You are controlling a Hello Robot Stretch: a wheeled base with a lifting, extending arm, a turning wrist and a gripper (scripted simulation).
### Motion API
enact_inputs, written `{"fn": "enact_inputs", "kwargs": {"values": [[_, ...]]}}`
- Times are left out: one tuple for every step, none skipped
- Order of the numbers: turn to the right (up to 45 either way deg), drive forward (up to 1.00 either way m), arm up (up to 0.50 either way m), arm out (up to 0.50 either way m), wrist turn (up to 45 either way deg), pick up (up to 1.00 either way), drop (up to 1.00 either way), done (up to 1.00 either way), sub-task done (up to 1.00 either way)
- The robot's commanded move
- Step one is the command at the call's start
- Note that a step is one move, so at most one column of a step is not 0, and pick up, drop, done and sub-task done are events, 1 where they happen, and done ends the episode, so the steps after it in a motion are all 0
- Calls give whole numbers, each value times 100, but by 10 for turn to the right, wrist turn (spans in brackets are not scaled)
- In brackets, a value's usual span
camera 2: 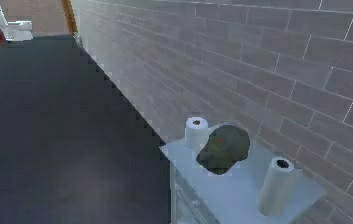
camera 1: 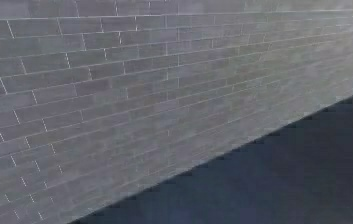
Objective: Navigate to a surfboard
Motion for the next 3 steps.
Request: {"fn": "enact_inputs", "kwargs": {"values": [[450,0,0,0,0,0,0,0,0],[150,0,0,0,0,0,0,0,0],[0,80,0,0,0,0,0,0,0]]}}
